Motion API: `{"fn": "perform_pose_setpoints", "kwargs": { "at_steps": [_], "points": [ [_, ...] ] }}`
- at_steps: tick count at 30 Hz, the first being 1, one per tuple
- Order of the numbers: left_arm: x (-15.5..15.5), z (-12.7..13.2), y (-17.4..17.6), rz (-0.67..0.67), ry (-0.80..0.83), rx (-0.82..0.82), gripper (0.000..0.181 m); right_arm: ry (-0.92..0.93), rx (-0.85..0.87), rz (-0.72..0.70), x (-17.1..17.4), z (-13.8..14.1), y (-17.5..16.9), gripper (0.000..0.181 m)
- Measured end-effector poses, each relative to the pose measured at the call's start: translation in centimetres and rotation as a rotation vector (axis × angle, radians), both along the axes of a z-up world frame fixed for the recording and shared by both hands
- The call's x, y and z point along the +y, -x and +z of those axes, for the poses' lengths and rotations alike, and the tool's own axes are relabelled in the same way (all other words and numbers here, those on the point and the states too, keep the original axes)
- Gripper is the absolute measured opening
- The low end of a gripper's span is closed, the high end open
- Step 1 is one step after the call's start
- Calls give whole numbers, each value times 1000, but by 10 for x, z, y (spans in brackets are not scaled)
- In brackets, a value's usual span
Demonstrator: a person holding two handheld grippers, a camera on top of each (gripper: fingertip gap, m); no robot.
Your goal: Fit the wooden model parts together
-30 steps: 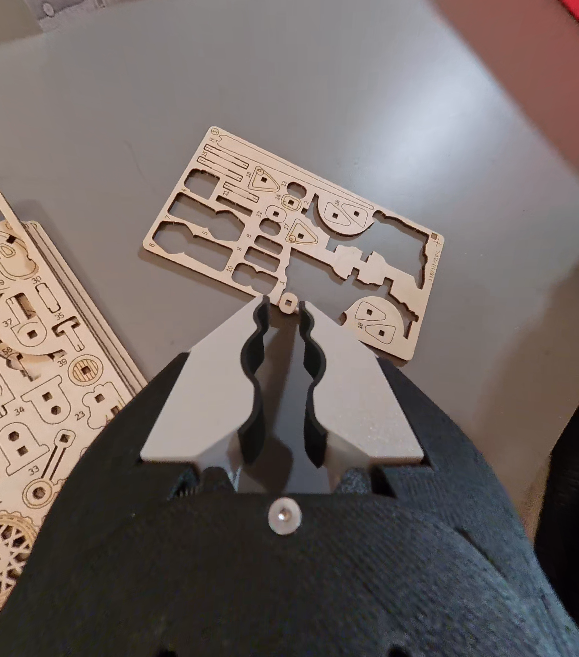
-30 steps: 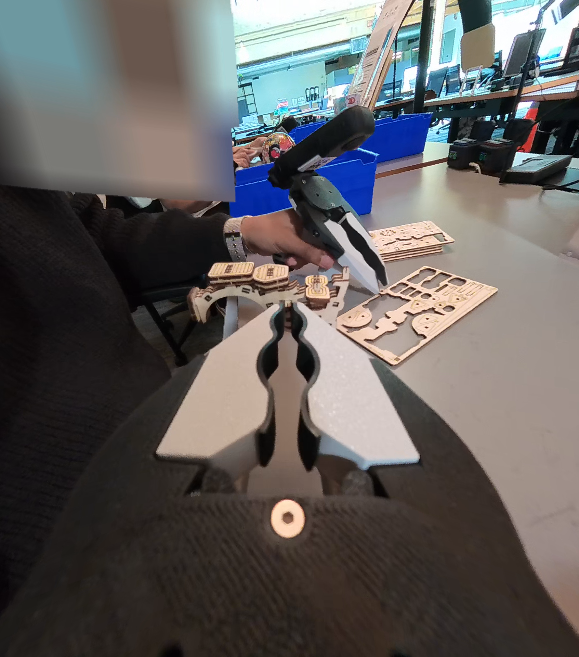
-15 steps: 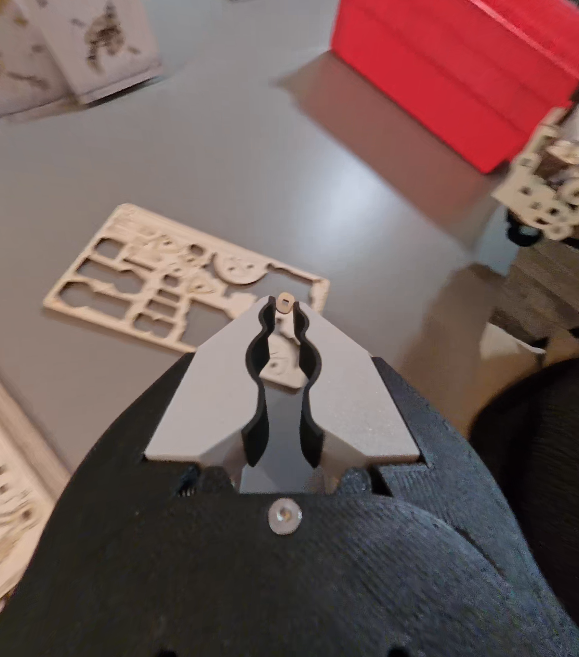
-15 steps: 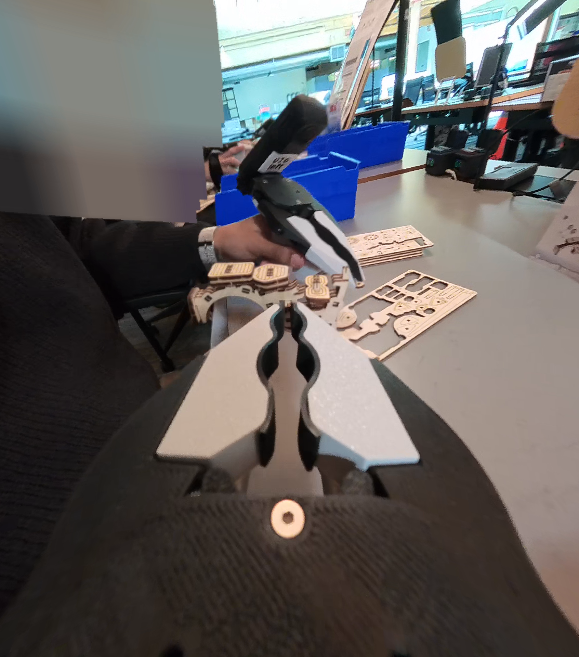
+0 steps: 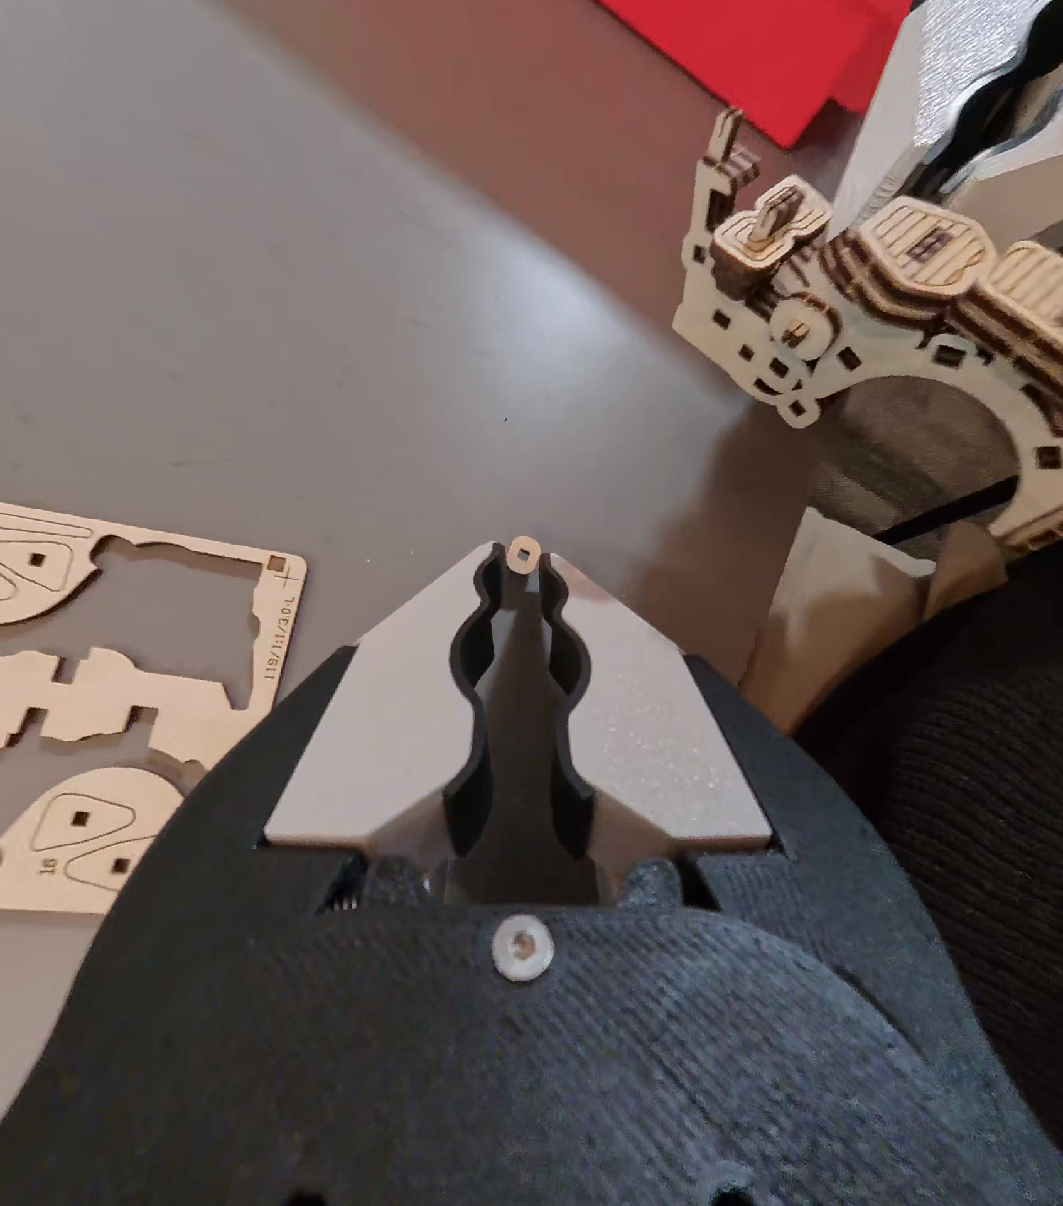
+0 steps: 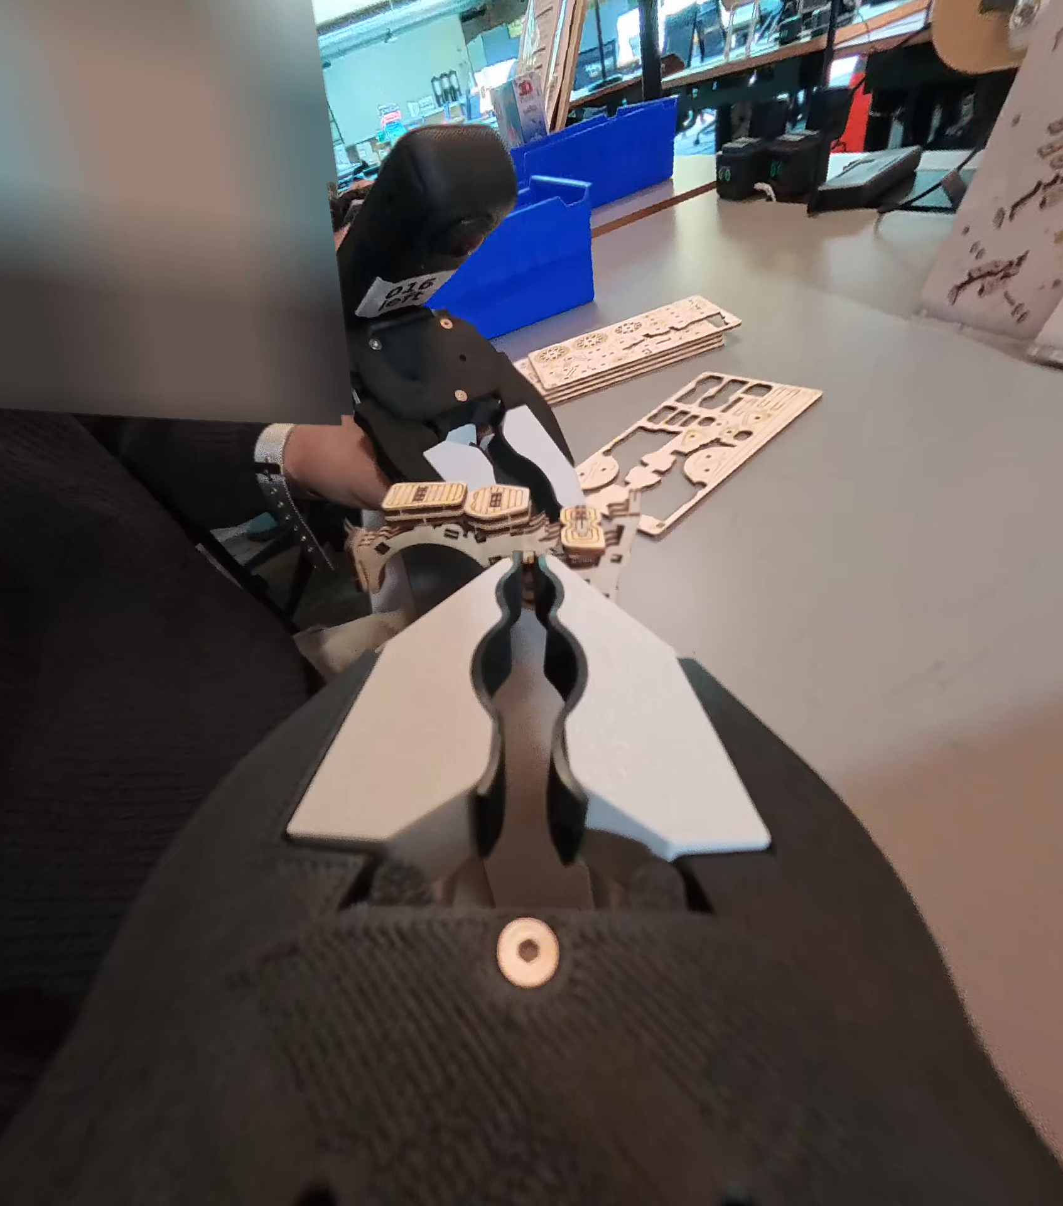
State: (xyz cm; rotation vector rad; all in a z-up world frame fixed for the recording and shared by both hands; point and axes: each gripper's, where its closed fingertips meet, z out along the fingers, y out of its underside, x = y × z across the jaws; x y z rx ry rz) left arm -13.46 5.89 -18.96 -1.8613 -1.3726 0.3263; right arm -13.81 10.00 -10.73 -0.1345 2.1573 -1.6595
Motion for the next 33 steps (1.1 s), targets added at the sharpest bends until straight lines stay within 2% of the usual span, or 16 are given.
{"fn": "perform_pose_setpoints", "kwargs": {
  "at_steps": [4,9,17,22,27,33],
  "points": [
    [1,3,-2,4,-97,-19,18,-18,-45,4,0,-5,5,2],
    [-11,2,-5,4,-78,-6,19,-9,-51,13,-1,-3,4,2],
    [-10,7,-8,-3,-157,-6,18,-40,-30,26,-8,-12,-3,2],
    [-10,2,-7,1,-116,-19,18,-33,-34,12,-9,-11,-1,1],
    [-3,4,-2,28,-127,-10,17,-14,-44,16,-8,-6,-4,1],
    [-21,24,3,148,-177,75,14,-1,-8,13,-5,-3,-1,2]
  ]
}}
